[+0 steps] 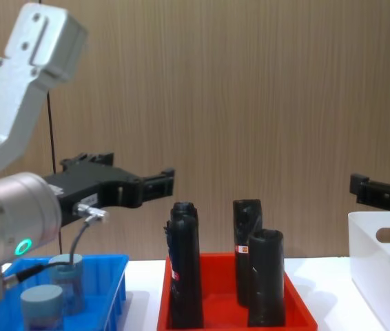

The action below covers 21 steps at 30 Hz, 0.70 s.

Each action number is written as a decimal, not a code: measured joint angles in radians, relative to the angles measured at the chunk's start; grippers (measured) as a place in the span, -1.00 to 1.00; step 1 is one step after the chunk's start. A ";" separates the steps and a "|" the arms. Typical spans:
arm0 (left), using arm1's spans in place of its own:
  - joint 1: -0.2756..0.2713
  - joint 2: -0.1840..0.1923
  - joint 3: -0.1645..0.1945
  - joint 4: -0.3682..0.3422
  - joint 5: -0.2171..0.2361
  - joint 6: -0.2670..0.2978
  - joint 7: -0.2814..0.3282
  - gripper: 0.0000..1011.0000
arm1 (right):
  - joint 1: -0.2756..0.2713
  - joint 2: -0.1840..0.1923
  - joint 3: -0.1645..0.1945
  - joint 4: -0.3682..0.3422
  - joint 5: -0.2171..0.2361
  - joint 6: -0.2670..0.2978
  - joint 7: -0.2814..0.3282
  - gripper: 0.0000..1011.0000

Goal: Pick the cotton swabs from the blue box and place them into the white box.

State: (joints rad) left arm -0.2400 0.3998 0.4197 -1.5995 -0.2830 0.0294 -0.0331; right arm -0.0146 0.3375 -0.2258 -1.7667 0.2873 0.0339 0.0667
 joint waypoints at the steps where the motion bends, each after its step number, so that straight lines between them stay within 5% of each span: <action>1: 0.002 0.003 -0.005 0.002 -0.018 0.003 0.001 0.99 | 0.000 0.000 0.000 0.000 0.000 0.000 0.000 0.98; 21: 0.048 0.047 -0.064 0.001 -0.198 0.098 0.114 0.99 | 0.000 0.000 0.000 0.000 0.000 0.000 0.000 0.98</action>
State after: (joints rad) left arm -0.1922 0.4472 0.3553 -1.5989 -0.4806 0.1278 0.0807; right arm -0.0146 0.3375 -0.2258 -1.7667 0.2873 0.0340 0.0668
